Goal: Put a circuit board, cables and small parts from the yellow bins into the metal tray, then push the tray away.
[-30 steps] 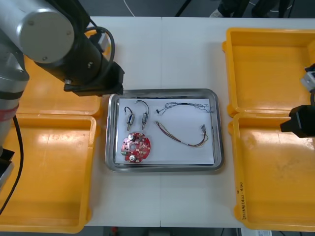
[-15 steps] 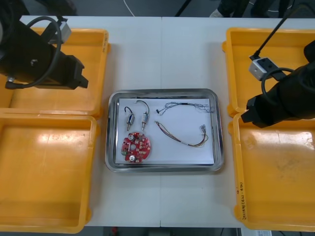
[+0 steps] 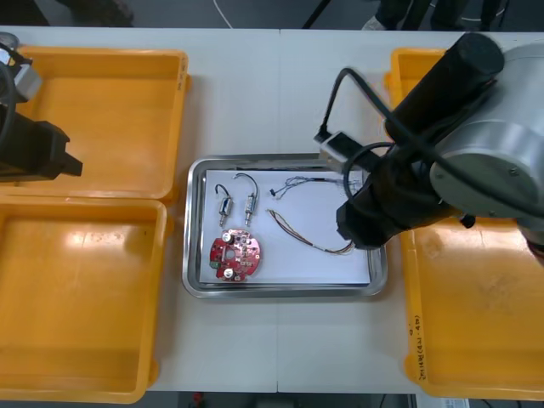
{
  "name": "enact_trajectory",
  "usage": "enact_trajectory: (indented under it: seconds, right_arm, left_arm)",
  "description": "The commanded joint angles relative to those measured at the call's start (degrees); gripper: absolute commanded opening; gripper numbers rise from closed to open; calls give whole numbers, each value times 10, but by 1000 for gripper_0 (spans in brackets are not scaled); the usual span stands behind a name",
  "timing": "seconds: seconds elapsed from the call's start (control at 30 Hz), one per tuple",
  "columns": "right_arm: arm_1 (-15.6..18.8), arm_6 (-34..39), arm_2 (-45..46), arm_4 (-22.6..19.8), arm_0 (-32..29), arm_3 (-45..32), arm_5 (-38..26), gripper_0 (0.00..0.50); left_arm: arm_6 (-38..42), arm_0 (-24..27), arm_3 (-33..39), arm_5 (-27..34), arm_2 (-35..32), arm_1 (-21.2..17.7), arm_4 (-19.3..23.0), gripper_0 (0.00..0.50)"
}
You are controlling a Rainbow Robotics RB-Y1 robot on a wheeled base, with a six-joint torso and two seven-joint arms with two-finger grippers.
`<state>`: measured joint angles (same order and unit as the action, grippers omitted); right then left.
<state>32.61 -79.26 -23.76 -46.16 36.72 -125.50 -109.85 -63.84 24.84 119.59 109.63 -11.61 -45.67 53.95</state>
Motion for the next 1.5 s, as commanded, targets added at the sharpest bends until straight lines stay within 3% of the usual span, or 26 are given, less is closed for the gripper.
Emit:
enact_trajectory:
  seconds: [0.03,0.23,0.4,0.8,1.5]
  right_arm:
    - [-10,-71,-88,19,29,-11,-2,500]
    - [-22,-109,-173,48,48,-10,22,500]
    - [-36,-115,-213,48,64,25,53,500]
    - [-41,-137,-313,66,98,90,168,500]
    - [-61,-148,-398,141,108,108,169,500]
  left_arm:
    - [-104,-42,18,4,-41,-37,6,500]
    - [-123,-73,28,4,-50,-50,8,500]
    - [-130,-98,33,4,-62,-58,11,500]
    - [-135,-138,53,4,-83,-65,21,500]
    - [-134,-138,54,4,-83,-67,27,500]
